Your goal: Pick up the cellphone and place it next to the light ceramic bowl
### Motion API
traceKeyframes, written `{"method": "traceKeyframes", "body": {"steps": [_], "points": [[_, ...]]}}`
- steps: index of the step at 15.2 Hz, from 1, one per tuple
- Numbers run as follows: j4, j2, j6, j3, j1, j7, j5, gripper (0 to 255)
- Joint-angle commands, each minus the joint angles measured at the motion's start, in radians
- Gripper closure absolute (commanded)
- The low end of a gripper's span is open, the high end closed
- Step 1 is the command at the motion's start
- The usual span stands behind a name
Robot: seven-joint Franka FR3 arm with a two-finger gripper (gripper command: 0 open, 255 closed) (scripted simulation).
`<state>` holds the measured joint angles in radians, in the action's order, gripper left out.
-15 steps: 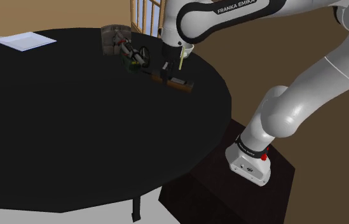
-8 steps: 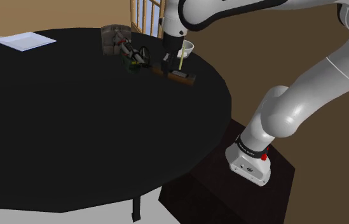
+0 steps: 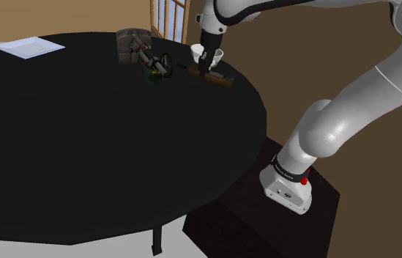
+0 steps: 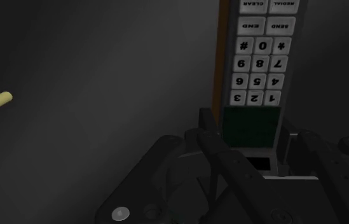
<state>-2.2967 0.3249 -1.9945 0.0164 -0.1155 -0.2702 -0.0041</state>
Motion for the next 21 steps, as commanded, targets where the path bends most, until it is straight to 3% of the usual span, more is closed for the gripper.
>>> {"method": "traceKeyframes", "body": {"steps": [1,12,21], "points": [[-0.007,0.003,-0.005,0.033,0.02,-0.049,-0.01,255],[0.127,-0.127,-0.003,0.212,0.125,-0.322,-0.035,255],[0.34,-0.319,0.024,0.336,0.209,-0.554,0.017,255]]}}
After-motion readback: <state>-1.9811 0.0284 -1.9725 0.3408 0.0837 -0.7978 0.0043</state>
